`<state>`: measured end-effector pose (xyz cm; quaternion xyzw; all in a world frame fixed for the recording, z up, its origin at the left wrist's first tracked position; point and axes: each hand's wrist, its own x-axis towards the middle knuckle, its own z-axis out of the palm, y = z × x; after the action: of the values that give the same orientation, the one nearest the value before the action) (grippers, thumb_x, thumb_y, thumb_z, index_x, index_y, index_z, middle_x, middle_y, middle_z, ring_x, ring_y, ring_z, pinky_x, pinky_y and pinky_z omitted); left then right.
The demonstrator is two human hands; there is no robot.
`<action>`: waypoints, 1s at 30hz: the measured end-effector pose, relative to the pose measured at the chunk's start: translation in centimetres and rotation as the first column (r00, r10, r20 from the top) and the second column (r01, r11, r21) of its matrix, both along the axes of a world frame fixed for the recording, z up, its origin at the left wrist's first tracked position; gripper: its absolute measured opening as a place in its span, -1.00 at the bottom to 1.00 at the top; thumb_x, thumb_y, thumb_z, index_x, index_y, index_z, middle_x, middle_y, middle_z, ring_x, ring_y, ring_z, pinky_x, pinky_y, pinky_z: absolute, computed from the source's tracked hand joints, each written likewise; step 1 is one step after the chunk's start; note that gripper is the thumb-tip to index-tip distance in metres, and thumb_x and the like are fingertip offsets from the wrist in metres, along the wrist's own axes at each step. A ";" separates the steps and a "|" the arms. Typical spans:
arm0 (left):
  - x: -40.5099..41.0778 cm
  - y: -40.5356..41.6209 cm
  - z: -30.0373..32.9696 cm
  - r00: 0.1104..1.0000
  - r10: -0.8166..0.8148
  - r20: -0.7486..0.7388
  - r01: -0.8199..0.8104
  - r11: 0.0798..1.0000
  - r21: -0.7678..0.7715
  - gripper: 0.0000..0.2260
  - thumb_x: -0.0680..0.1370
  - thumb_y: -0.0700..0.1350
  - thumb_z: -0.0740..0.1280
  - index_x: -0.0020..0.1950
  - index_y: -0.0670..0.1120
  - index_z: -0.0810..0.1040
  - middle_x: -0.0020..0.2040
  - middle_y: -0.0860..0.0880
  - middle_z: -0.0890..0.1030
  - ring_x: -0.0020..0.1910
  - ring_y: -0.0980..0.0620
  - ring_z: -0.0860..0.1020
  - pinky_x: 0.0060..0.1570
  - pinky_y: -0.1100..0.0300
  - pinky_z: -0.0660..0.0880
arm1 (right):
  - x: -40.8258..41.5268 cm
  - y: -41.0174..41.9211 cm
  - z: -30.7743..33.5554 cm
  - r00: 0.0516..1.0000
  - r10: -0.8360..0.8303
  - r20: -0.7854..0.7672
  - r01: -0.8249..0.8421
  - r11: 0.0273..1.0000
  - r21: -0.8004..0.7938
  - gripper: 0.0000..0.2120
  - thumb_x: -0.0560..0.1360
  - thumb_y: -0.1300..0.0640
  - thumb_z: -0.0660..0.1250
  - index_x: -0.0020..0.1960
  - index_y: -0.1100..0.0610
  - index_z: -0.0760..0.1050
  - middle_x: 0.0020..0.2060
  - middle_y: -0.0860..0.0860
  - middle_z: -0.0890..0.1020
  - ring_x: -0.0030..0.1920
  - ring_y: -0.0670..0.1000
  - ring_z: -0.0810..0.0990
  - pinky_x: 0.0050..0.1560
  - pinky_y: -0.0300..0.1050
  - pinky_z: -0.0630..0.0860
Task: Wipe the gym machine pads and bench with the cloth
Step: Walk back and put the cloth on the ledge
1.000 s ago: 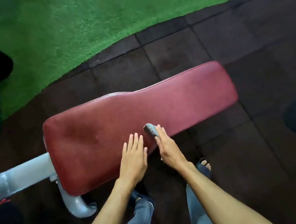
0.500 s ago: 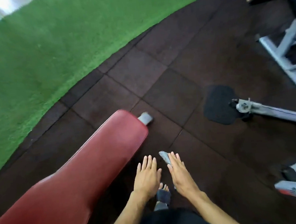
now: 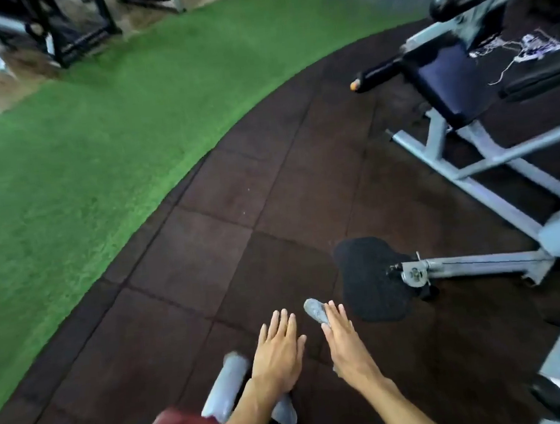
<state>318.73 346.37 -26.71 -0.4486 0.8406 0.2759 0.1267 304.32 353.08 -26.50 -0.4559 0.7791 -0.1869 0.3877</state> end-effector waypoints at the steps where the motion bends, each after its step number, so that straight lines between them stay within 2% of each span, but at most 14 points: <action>1: -1.3 -3.0 0.5 0.999 -0.029 0.013 0.029 1.000 -0.005 -0.49 0.69 0.07 -0.10 0.59 -0.12 -0.01 0.62 -0.08 0.00 0.60 -0.03 -0.10 0.55 0.01 -0.05 | -1.2 -2.6 0.3 1.000 -0.028 -0.006 0.028 1.000 -0.007 -0.52 0.69 0.06 -0.08 0.58 0.08 -0.05 0.59 -0.04 -0.02 0.51 -0.20 -0.21 0.45 -0.28 -0.19; 6: -8.1 -16.5 2.3 0.995 -0.103 0.005 0.103 0.994 0.022 -0.50 0.68 0.08 -0.07 0.59 -0.09 0.03 0.61 -0.05 0.06 0.60 -0.02 -0.01 0.55 0.03 0.03 | -7.4 -15.2 2.2 0.990 -0.138 0.021 0.137 0.990 0.012 -0.52 0.69 0.02 -0.10 0.59 0.04 -0.04 0.59 -0.06 -0.03 0.54 -0.16 -0.20 0.51 -0.18 -0.11; 10: -14.7 -27.7 2.5 0.986 -0.164 0.041 0.163 0.986 0.024 -0.56 0.68 0.06 -0.04 0.51 -0.07 0.23 0.51 -0.03 0.34 0.51 -0.04 0.25 0.47 0.08 0.18 | -13.5 -26.2 2.0 0.977 -0.198 0.077 0.195 0.979 0.053 -0.53 0.69 0.03 -0.08 0.59 0.01 -0.04 0.57 -0.10 -0.04 0.58 -0.01 -0.11 0.52 -0.08 -0.01; 13: -20.5 -37.0 2.3 0.977 -0.189 0.098 0.186 0.982 0.036 -0.64 0.67 0.04 -0.02 0.36 -0.07 0.37 0.31 -0.05 0.51 0.34 -0.09 0.44 0.30 0.04 0.32 | -19.2 -35.0 0.7 0.974 -0.207 0.094 0.205 0.978 0.024 -0.53 0.69 0.04 -0.07 0.58 0.01 -0.01 0.58 -0.07 -0.04 0.58 -0.02 -0.08 0.52 -0.09 0.03; 16: -26.5 -46.2 2.5 0.976 -0.185 0.116 0.179 0.982 0.058 -0.66 0.67 0.04 0.00 0.29 -0.08 0.43 0.27 -0.07 0.54 0.29 -0.12 0.47 0.24 0.00 0.35 | -25.2 -43.8 0.4 0.986 -0.158 0.057 0.158 0.987 0.014 -0.55 0.69 0.07 -0.09 0.57 0.04 0.01 0.59 -0.04 0.01 0.58 -0.04 -0.10 0.54 -0.08 -0.01; 21: -36.3 -60.7 3.9 0.976 -0.190 0.103 0.189 0.982 0.026 -0.66 0.67 0.05 0.01 0.31 -0.05 0.42 0.28 -0.05 0.54 0.28 -0.12 0.49 0.23 0.00 0.38 | -35.0 -58.1 1.9 0.989 -0.143 0.023 0.143 0.990 -0.010 -0.56 0.69 0.08 -0.09 0.56 0.06 0.04 0.59 -0.03 0.04 0.58 -0.06 -0.13 0.52 -0.14 -0.01; 24: -41.8 -69.0 3.6 0.972 -0.212 0.105 0.209 0.977 0.031 -0.66 0.67 0.05 0.00 0.29 -0.06 0.43 0.27 -0.04 0.54 0.27 -0.10 0.49 0.23 0.01 0.37 | -40.4 -66.3 1.6 0.985 -0.166 0.049 0.167 0.986 -0.009 -0.55 0.69 0.07 -0.08 0.57 0.03 0.04 0.59 -0.08 0.02 0.58 -0.08 -0.14 0.42 -0.24 0.12; 27: -47.7 -78.7 2.7 0.965 -0.243 0.099 0.241 0.970 0.029 -0.66 0.67 0.05 0.00 0.28 -0.07 0.43 0.31 -0.06 0.51 0.31 -0.10 0.46 0.27 0.00 0.34 | -46.0 -75.2 1.1 0.982 -0.185 0.050 0.186 0.982 -0.018 -0.55 0.69 0.06 -0.09 0.57 0.04 0.02 0.58 -0.08 0.02 0.58 -0.08 -0.15 0.44 -0.18 0.16; 29: -51.8 -85.7 2.5 0.954 -0.279 0.107 0.279 0.960 0.015 -0.65 0.67 0.05 0.00 0.29 -0.07 0.43 0.31 -0.07 0.52 0.31 -0.12 0.47 0.27 -0.01 0.34 | -49.7 -81.2 0.7 0.976 -0.211 0.056 0.212 0.977 -0.017 -0.53 0.69 0.02 -0.09 0.57 0.04 0.00 0.56 -0.14 0.02 0.57 -0.11 -0.16 0.31 -0.18 0.30; 30: -53.8 -89.2 2.6 0.946 -0.301 0.120 0.301 0.953 0.010 -0.66 0.67 0.05 0.00 0.27 -0.08 0.43 0.28 -0.07 0.54 0.28 -0.13 0.48 0.25 -0.01 0.35 | -51.5 -84.2 1.0 0.970 -0.233 0.069 0.235 0.972 -0.016 -0.52 0.68 0.00 -0.08 0.58 0.04 0.00 0.56 -0.14 0.02 0.56 -0.12 -0.17 0.33 -0.16 0.30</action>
<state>264.89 257.13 -24.12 -0.3314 0.8911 0.2224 0.2159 252.82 268.91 -25.49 -0.3589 0.8118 -0.2558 0.3830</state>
